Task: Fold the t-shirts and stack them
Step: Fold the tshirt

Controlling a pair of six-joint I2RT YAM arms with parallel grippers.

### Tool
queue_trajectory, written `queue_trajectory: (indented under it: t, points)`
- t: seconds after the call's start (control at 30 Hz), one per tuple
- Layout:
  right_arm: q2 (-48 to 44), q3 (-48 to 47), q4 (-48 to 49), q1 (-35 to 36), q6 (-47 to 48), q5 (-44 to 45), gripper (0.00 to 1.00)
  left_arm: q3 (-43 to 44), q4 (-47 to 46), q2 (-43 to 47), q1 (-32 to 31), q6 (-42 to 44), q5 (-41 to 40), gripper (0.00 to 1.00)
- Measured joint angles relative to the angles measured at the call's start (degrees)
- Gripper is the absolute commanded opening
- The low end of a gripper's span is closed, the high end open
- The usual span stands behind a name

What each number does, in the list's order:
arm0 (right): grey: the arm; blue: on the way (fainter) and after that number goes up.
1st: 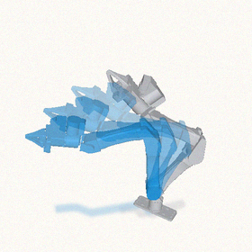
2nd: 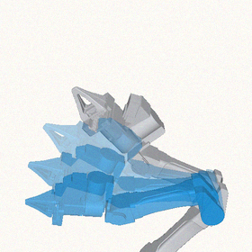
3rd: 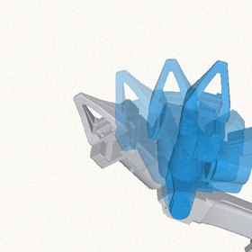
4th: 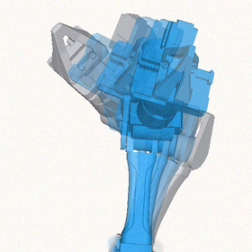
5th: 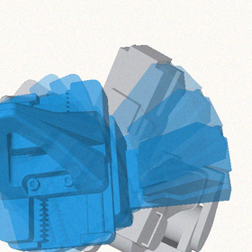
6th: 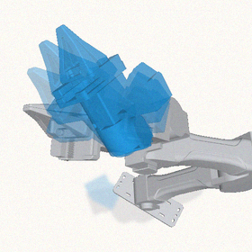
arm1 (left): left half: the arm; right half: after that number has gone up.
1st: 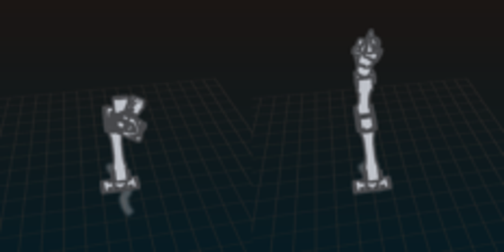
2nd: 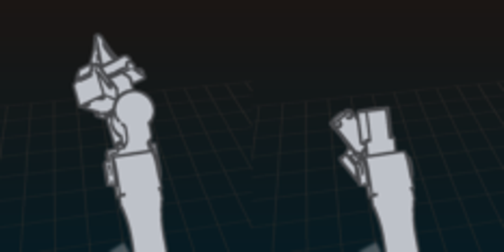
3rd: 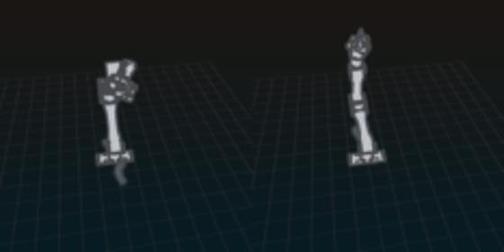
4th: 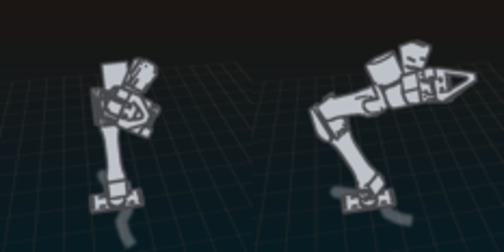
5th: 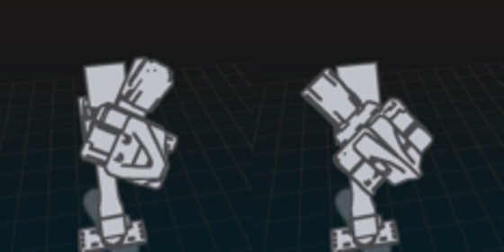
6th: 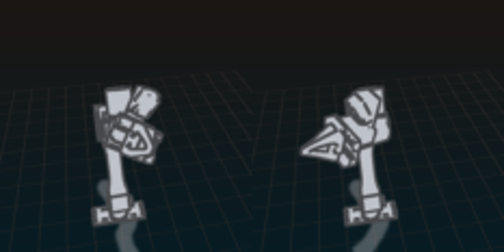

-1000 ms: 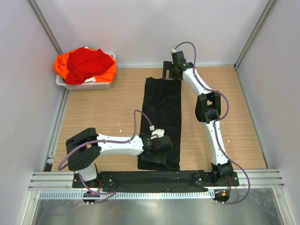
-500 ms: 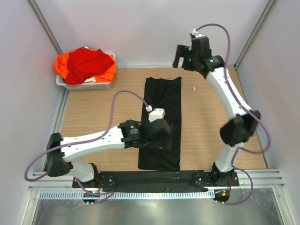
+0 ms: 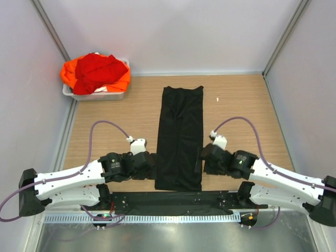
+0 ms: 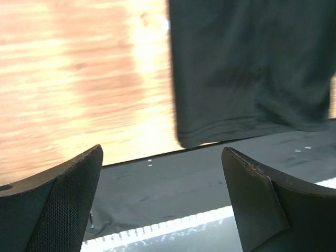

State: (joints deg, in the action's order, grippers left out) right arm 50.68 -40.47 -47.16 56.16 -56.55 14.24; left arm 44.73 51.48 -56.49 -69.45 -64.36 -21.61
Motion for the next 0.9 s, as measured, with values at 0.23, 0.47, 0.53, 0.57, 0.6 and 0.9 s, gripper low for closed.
queue_trajectory:
  t: [0.23, 0.47, 0.53, 0.57, 0.6, 0.9]
  points:
    - [4.6, 7.0, 1.6, 18.3, -16.5, 4.5, 0.59, -7.3, -4.1, 0.3, 0.2, -2.8, 1.3, 0.94]
    - [8.9, 8.7, 5.3, 21.5, -23.6, 6.1, 0.49, -8.8, -9.2, -2.0, 0.9, -3.0, 2.7, 0.93]
    - [8.8, 9.5, 5.7, 21.6, -24.7, 6.3, 0.49, -8.8, -10.3, -2.4, 1.1, -3.0, 3.0, 0.93]
    - [8.5, 10.1, 5.8, 21.6, -25.1, 6.3, 0.49, -8.9, -10.9, -2.4, 1.2, -3.0, 3.2, 0.93]
    - [8.1, 10.7, 5.9, 21.6, -25.6, 6.3, 0.49, -9.1, -11.7, -2.6, 1.5, -3.0, 3.5, 0.92]
    - [4.3, 14.9, 5.9, 21.9, -28.1, 6.2, 0.46, -12.6, -17.4, -3.8, 2.0, -4.3, 7.4, 0.83]
